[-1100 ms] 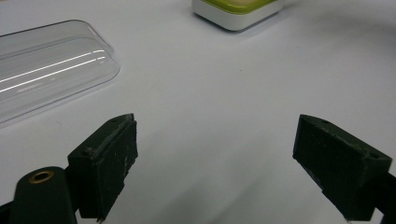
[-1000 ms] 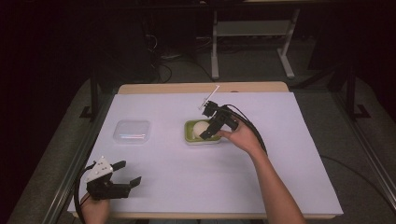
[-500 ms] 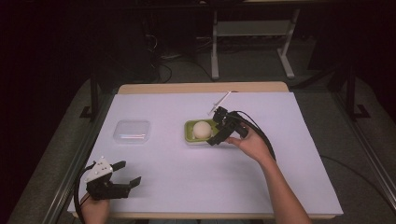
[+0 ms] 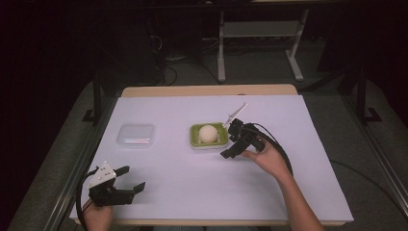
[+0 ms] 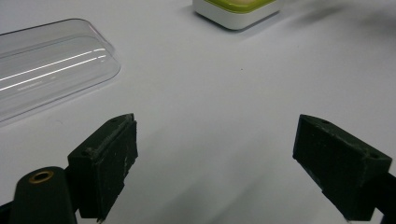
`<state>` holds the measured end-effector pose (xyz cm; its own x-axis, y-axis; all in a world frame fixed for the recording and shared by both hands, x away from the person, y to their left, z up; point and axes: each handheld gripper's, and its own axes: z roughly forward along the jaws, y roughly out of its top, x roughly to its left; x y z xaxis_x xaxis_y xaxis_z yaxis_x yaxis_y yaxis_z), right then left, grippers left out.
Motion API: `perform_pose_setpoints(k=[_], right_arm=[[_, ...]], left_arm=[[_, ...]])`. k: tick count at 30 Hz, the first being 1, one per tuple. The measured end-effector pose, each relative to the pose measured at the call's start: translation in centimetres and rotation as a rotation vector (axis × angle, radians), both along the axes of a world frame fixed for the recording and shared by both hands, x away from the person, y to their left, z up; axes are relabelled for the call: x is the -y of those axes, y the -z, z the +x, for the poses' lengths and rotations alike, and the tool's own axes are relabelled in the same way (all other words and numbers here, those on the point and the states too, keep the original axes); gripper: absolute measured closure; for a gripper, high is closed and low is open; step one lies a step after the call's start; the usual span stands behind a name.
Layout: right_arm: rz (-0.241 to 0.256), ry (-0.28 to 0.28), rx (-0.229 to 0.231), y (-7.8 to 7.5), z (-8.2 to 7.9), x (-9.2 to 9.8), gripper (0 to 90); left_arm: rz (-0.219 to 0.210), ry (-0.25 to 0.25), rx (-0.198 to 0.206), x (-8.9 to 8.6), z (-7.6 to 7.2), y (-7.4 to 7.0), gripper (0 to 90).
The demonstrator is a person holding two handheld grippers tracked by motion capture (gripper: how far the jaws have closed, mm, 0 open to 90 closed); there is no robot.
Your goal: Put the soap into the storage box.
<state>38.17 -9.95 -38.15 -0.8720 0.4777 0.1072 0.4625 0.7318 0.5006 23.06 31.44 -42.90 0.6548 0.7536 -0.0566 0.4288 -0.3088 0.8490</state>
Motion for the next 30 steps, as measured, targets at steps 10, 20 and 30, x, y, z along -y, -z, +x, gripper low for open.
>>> perform_pose_setpoints(k=[10,20,30], right_arm=[[0.001,0.013,0.003,0.4,-1.5,1.1,23.0],[0.011,0.021,0.004,1.0,-2.8,2.2,23.0],[0.034,0.046,-0.019,2.0,-4.8,3.7,23.0]], left_arm=[[0.000,-0.003,0.001,0.0,0.0,0.0,13.0],[0.005,-0.003,0.003,-0.1,0.0,0.0,13.0],[0.005,0.003,0.004,0.1,-0.1,0.0,13.0]])
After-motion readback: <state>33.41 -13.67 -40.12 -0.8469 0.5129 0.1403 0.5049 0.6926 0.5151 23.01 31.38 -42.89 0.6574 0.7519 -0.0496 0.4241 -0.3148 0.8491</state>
